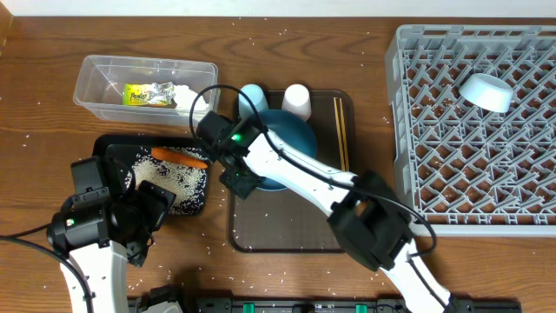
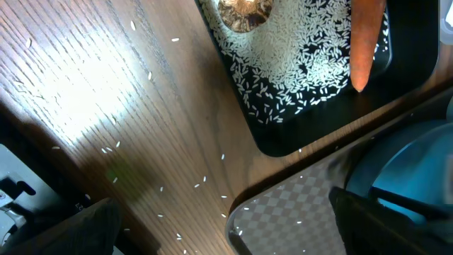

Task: Sort waste into correct bins and load items into the dishwasher rack
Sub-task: 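Move the right gripper left toward the teal plate on the brown tray, then grasp the teal plate rim with the right gripper and lift it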

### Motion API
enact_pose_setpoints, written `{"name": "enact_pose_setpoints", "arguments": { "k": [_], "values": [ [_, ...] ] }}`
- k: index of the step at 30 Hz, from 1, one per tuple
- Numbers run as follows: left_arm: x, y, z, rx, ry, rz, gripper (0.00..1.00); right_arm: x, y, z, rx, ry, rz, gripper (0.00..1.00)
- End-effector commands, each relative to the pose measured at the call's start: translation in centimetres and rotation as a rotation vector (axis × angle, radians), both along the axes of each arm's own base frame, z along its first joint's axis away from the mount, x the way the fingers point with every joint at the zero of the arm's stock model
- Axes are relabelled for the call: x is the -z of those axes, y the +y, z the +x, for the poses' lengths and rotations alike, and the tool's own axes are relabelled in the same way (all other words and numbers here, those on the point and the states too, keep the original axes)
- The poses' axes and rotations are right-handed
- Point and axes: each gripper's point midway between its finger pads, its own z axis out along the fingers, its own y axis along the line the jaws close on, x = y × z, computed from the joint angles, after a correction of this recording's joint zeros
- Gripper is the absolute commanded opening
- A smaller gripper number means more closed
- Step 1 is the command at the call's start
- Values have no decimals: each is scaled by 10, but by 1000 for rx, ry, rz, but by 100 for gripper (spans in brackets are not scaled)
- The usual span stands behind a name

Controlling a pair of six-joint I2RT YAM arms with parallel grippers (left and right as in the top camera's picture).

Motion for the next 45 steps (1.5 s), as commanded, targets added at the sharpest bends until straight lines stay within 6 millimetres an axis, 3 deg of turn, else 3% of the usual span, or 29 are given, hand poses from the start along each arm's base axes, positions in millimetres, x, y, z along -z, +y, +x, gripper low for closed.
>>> {"name": "enact_pose_setpoints", "arguments": {
  "k": [1,8,19,21,24,31,36,41,45],
  "values": [
    [-1,3,-2,-3,2,14,98,15,-10,4,35,-18,-69,45],
    [-1,3,-2,-3,2,14,98,20,-13,2,39,-9,-83,26],
    [-1,3,-2,-3,2,14,98,32,-22,-6,77,11,-120,20],
    [-1,3,-2,-3,1,14,98,35,-24,-8,87,16,-125,16],
    [-1,3,-2,-3,2,14,98,36,-25,-9,112,21,-129,1],
    [-1,3,-2,-3,2,14,98,27,-18,-16,145,39,-99,1],
    [-1,3,-2,-3,2,14,98,-14,-10,-18,183,38,-4,1],
    [-1,3,-2,-3,2,14,98,-81,-4,-19,195,0,144,1],
    [-1,3,-2,-3,2,14,98,-137,-12,-18,205,-58,250,1]
  ]
}}
